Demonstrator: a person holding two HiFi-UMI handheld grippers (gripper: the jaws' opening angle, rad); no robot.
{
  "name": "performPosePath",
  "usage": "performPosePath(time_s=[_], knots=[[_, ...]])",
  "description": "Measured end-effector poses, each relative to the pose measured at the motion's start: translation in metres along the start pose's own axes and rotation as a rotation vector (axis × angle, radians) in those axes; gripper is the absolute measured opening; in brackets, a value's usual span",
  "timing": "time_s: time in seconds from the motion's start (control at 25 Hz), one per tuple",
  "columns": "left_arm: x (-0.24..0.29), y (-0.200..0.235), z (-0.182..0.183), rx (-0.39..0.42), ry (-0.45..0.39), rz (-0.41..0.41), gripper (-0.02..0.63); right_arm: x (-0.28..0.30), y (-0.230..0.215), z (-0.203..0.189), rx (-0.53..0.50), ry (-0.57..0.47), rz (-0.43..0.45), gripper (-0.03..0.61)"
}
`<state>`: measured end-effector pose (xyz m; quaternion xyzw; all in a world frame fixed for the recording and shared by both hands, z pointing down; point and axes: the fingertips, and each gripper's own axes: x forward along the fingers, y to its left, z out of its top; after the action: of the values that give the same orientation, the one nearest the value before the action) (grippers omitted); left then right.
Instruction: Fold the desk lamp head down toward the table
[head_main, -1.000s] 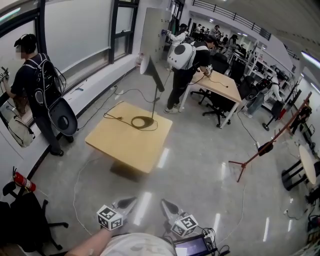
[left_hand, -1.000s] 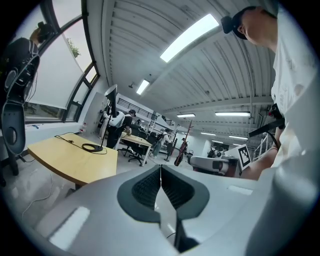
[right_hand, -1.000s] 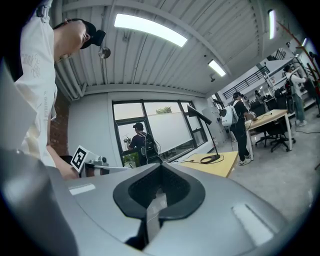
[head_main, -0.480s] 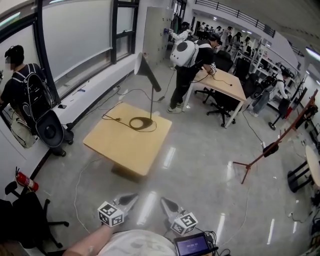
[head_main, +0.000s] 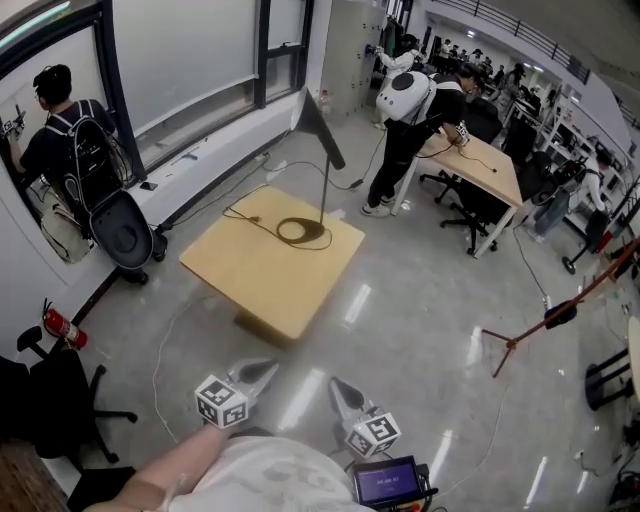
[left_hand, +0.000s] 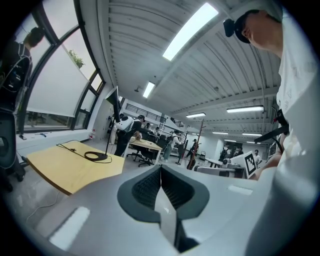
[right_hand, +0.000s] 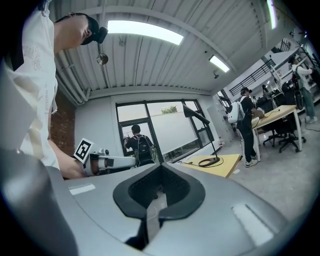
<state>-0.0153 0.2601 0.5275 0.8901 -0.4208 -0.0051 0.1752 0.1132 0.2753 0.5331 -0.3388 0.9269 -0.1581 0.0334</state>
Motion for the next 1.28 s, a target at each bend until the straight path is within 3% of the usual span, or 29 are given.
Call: performPosePath(time_s=[0.28, 0.6, 0.88, 1.28], knots=[[0.018, -0.004, 0.003, 0.005, -0.003, 0.028, 0.003, -0.007, -0.02, 0.004, -0.018, 0.028, 0.034, 0.011], [0.03, -0.004, 0.002, 0.018, 0.007, 0.014, 0.003, -0.005, -0.04, -0.002, 0.013, 0.015, 0.004, 0.011], [0.049, 0.016, 0.0, -0.002, 0.023, 0.011, 0.003, 0.01, -0.057, 0.002, 0.024, 0.018, -0.014, 0.011], [0.114, 0.048, 0.025, -0.028, 0.001, -0.051, 0.002, 0.041, -0.107, 0.03, -0.006, 0.024, -0.067, 0.011]])
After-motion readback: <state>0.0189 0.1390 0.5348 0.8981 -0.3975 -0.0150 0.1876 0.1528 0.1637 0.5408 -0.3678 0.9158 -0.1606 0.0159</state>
